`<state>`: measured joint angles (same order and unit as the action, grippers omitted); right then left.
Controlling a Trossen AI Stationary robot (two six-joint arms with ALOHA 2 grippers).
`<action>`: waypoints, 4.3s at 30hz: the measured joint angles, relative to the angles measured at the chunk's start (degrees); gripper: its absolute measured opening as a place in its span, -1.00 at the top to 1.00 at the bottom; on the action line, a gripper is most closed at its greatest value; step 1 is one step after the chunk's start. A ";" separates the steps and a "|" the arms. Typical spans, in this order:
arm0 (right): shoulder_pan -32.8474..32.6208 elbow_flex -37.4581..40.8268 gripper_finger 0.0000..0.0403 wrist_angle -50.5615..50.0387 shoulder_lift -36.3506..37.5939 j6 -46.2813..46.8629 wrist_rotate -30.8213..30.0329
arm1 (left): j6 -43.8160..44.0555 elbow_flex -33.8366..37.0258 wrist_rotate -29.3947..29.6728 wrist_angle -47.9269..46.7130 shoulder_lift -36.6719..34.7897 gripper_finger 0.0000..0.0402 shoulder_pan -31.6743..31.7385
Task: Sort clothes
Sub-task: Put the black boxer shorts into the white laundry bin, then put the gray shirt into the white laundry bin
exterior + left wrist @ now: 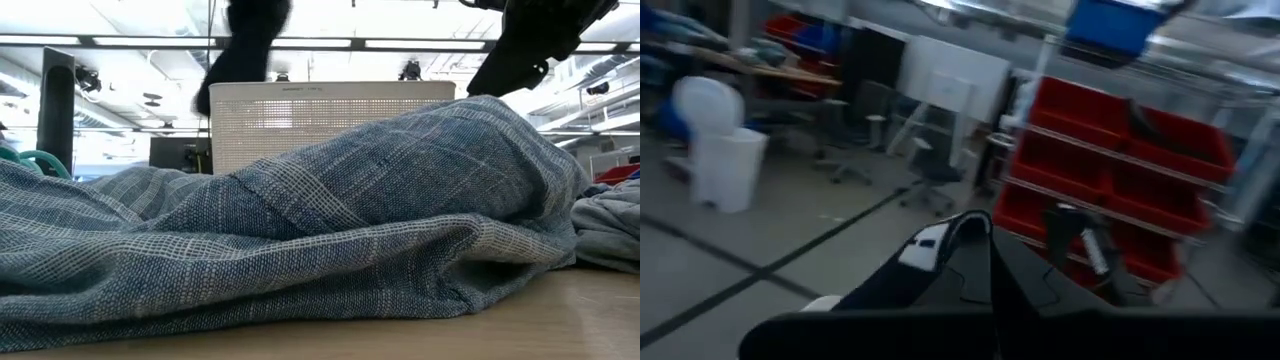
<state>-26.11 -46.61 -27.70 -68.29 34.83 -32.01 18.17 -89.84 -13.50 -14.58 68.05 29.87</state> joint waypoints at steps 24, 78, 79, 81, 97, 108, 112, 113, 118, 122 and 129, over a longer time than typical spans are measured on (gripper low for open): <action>0.00 0.00 0.18 -0.02 0.00 -0.55 0.17 | -1.46 -5.45 -4.32 -9.01 9.90 0.54 0.13; -5.15 -0.02 0.18 -25.50 1.92 31.07 21.02 | -1.05 39.49 12.12 -24.53 -24.06 0.37 -3.03; -6.09 -0.02 0.18 -25.72 1.66 32.59 21.63 | -0.26 41.54 12.11 -22.40 -26.06 0.37 -3.24; -8.34 -0.02 0.18 -25.61 1.23 34.58 22.09 | 1.47 45.90 11.86 -18.70 -29.52 0.37 -3.87; -13.53 -0.02 0.22 -21.41 -14.07 37.17 18.97 | 4.95 62.45 10.67 -8.60 -36.26 0.37 -6.06; -12.78 -6.15 0.96 -29.99 -18.62 35.18 24.99 | 11.43 73.15 10.67 3.45 -36.24 0.37 -10.56; -12.74 -17.14 0.97 -45.41 -15.22 36.50 20.29 | 12.22 75.90 10.91 7.98 -36.23 0.37 -11.71; -12.72 -20.53 0.98 -48.86 -14.50 36.52 18.47 | 12.47 76.78 11.03 9.32 -36.24 0.37 -12.00; -12.24 -37.15 0.99 -62.25 -13.51 35.24 7.45 | 12.94 80.17 11.38 14.55 -36.25 0.37 -13.02; -9.34 -47.55 0.99 -60.51 -13.25 23.71 -2.37 | 13.40 81.69 11.47 16.87 -36.21 0.37 -13.11; 0.88 -61.59 0.99 -51.23 -13.14 -0.17 -16.91 | 13.06 81.70 11.52 18.01 -36.24 0.37 -13.11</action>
<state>-25.22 -108.20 -78.93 -81.43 34.66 -48.92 31.23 -8.14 -1.98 3.42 31.81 16.75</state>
